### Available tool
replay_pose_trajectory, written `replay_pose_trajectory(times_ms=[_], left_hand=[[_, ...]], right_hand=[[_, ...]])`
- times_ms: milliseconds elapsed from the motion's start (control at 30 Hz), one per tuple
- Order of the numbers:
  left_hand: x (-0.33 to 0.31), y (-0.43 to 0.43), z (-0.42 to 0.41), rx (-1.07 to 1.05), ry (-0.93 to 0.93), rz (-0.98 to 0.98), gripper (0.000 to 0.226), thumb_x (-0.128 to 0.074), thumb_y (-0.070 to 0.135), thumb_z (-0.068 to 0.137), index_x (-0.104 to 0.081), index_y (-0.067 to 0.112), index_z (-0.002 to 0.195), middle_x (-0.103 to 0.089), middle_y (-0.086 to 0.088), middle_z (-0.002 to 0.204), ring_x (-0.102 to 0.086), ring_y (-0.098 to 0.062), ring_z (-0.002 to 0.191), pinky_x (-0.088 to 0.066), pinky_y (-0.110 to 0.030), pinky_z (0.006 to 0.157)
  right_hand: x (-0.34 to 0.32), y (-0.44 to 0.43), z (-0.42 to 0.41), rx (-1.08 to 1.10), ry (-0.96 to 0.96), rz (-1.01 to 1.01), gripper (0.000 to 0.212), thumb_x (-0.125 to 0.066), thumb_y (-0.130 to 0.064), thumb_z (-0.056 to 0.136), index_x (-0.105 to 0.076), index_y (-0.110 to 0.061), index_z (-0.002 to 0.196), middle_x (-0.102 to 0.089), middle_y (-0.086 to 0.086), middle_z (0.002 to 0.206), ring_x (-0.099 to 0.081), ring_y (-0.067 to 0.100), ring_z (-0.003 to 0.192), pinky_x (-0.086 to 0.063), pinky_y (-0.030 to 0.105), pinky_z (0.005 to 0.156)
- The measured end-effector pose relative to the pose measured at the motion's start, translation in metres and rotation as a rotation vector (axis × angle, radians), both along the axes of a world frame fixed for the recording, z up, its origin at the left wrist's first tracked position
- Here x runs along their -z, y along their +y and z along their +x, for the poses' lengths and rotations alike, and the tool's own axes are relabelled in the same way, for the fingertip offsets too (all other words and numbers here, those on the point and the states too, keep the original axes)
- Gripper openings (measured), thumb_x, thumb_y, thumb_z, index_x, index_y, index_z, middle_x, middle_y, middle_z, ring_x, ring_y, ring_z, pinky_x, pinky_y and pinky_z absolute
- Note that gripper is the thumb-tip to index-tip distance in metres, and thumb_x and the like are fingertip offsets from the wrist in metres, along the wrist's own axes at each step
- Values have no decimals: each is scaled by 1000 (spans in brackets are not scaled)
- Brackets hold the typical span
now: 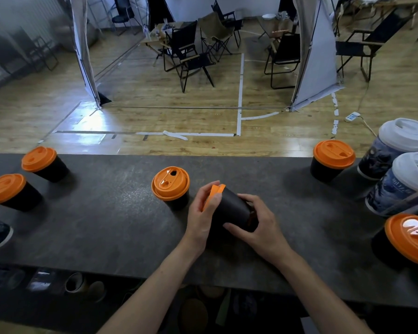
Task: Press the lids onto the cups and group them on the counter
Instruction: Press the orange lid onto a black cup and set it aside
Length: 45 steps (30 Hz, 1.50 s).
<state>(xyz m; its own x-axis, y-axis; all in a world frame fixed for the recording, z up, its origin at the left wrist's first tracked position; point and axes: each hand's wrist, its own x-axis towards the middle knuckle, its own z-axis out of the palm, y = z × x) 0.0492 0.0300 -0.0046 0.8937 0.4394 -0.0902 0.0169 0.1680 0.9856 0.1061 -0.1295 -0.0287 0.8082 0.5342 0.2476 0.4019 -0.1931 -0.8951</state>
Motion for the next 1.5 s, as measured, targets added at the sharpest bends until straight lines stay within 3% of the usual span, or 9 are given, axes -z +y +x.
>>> replay_pose_trajectory(times_ms=[233, 367, 533, 700, 833, 967, 1133, 1333, 1500], left_hand=[[-3, 1, -1, -50, -15, -136, 50, -67, 48, 87, -65, 20, 128, -64, -15, 129, -64, -33, 119, -56, -43, 95], [-2, 2, 0, -58, -26, -137, 42, -59, 43, 94, -65, 19, 129, -63, -17, 132, -62, -36, 122, -53, -49, 100], [-4, 2, 0, 1, -28, -58, 48, -68, 43, 83, -65, 26, 128, -62, -10, 132, -65, -26, 117, -56, -35, 89], [-5, 1, 2, -8, -5, -106, 45, -63, 46, 88, -65, 26, 128, -62, -11, 131, -64, -28, 118, -57, -40, 94], [-7, -2, 1, -34, -8, -113, 42, -66, 42, 86, -67, 28, 125, -67, -7, 124, -68, -25, 112, -59, -38, 90], [-9, -7, -1, -7, -14, -128, 44, -60, 46, 91, -66, 24, 129, -68, -10, 125, -67, -27, 114, -57, -43, 97], [-15, -12, 5, -53, 94, -444, 44, -42, 33, 100, -68, 12, 128, -70, -20, 124, -63, -38, 120, -47, -50, 107], [-20, -23, 4, -11, 85, -925, 62, -45, 54, 99, -74, 2, 114, -70, -21, 117, -63, -34, 111, -41, -44, 111], [-19, -22, 5, -11, 42, -991, 72, -38, 58, 101, -65, -4, 126, -65, -26, 130, -58, -40, 125, -34, -50, 118]], right_hand=[[-3, 1, 0, -33, 31, -4, 68, -82, -49, 80, -48, -36, 138, -57, -20, 127, -61, 3, 111, -51, 17, 90], [-5, 2, 0, -35, 60, -33, 63, -81, -38, 85, -45, -41, 136, -60, -20, 123, -61, -2, 110, -49, 14, 91], [-2, -2, 1, -73, -3, -32, 73, -87, -29, 80, -43, -43, 137, -53, -27, 127, -59, 3, 114, -50, 18, 93], [-3, -1, 1, -73, -19, 4, 76, -90, -23, 77, -47, -30, 140, -52, -26, 131, -59, 6, 116, -50, 19, 95], [-8, -2, 0, -69, 112, -9, 73, -82, -47, 78, -42, -37, 138, -52, -23, 133, -57, -2, 117, -50, 15, 94], [-9, -3, 2, -17, 258, 98, 74, -88, -53, 71, -47, -38, 130, -63, -7, 124, -66, 8, 109, -55, 23, 90], [-16, 0, -8, 102, 138, 209, 71, -90, -41, 64, -53, -31, 124, -63, -18, 119, -65, 11, 105, -52, 18, 85], [-38, 10, -19, 119, -43, 240, 70, -83, -45, 75, -55, -27, 137, -61, -11, 130, -59, 14, 123, -49, 23, 100], [-48, 7, -11, 157, -166, 147, 72, -80, -50, 76, -57, -25, 138, -61, -14, 125, -59, 14, 119, -46, 25, 101]])
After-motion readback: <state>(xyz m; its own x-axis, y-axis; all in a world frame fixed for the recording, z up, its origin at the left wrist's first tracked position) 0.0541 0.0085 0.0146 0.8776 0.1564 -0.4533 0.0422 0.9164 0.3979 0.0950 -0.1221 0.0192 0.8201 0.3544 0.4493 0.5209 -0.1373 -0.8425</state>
